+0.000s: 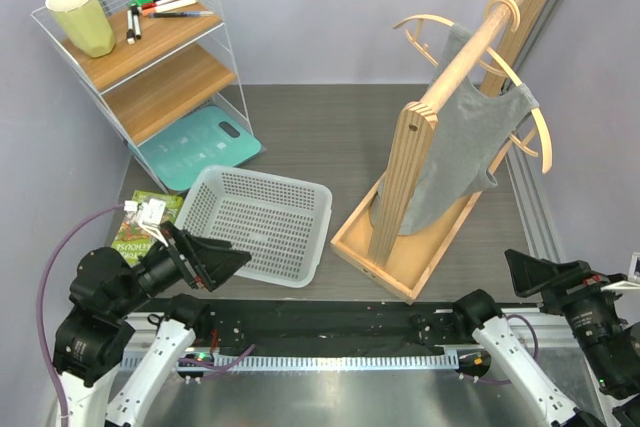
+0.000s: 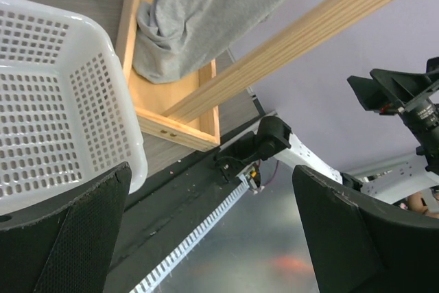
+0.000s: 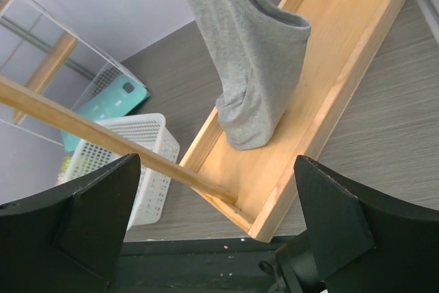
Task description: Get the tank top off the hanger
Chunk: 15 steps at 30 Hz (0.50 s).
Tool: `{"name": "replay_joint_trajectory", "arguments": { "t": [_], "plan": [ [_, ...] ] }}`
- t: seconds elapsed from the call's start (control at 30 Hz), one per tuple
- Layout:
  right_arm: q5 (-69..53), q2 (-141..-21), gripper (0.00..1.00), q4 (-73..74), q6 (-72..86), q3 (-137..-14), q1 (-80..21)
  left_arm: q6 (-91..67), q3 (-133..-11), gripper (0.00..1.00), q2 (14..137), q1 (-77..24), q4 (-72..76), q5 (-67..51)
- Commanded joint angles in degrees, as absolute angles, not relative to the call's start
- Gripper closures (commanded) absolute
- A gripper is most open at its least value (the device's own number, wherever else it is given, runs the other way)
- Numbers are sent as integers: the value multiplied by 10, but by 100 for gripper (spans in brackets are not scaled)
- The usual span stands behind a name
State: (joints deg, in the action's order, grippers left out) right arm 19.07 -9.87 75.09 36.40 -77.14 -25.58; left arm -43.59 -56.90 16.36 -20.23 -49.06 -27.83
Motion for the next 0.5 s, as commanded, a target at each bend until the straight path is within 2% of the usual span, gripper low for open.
{"name": "replay_joint_trajectory", "arguments": {
  "t": [0.0,0.23,0.47],
  "plan": [
    [229,-187,0,738,304,-781,-269,-464,-547,0,163,-200,-431,-324],
    [351,-303,0,704,222,-874,-273,-445,-546,0,199,-200,-460,-294],
    [459,-443,0,669,134,-980,-286,-463,-535,0,221,-200,-434,-330]
  ]
}}
